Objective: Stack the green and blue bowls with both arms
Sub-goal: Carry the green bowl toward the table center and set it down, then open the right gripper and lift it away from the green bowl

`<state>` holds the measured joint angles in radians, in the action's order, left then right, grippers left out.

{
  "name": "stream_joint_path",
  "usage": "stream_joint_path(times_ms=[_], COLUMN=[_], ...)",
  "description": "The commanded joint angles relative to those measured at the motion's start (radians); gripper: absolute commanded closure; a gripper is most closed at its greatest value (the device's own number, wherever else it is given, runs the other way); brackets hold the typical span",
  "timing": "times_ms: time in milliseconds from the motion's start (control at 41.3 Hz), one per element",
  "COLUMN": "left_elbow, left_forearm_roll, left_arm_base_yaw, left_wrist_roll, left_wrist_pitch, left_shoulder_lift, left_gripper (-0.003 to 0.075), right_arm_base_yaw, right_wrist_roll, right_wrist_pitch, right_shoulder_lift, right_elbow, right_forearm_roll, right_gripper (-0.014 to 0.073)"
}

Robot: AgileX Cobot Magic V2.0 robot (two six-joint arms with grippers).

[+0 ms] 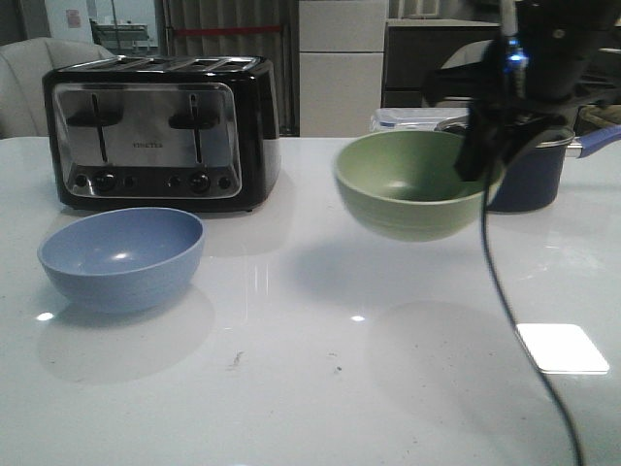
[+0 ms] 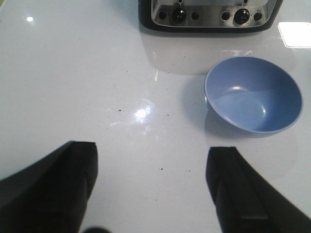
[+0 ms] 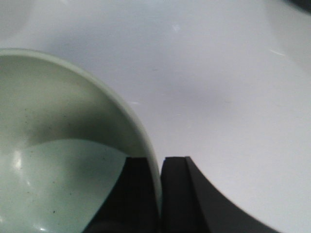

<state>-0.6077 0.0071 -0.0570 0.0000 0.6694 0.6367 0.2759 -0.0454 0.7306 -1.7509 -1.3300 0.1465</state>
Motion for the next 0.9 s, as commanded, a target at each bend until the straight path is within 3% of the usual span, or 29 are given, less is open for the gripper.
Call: stream_joint_path(times_ms=[0,218,533,605,775,871], left_elbow=[-0.027,-0.027,-0.027,-0.027,-0.027,-0.027], left_forearm_roll=[-0.002,-0.002,-0.002,-0.002,-0.002,-0.002], left_arm_base_yaw=[-0.005,-0.005,-0.005,-0.005,-0.005,-0.005], left_wrist_roll=[0.000,0.000,0.000,0.000,0.000,0.000], left_wrist_pitch=[-0.074,-0.074,-0.074,-0.074,-0.074,-0.074], left_shoulder_lift=[0.005,0.005,0.005,0.005,0.005,0.005], left_gripper=[0.0190,0.0190,0.0190,0.0190,0.0190,0.0190], right_arm_base_yaw=[0.078,0.189,0.197,0.197,0.197,0.197], right_wrist_roll=[-0.013,-0.013,-0.013,-0.013,-0.013,-0.027], right_wrist_pitch=[-0.023,-0.027,-0.038,-0.039,-0.040,-0.041], right_shoulder_lift=[0.036,-0.019,-0.104,-0.114,-0.101,-0.061], right_elbow=[-0.031,-0.031,-0.031,-0.031,-0.031,-0.031], right_forearm_roll=[0.009,0.009,0.001,-0.001,-0.003,-0.003], right_gripper=[0.0537,0.0537,0.0525,0.0460,0.0118,0.0036])
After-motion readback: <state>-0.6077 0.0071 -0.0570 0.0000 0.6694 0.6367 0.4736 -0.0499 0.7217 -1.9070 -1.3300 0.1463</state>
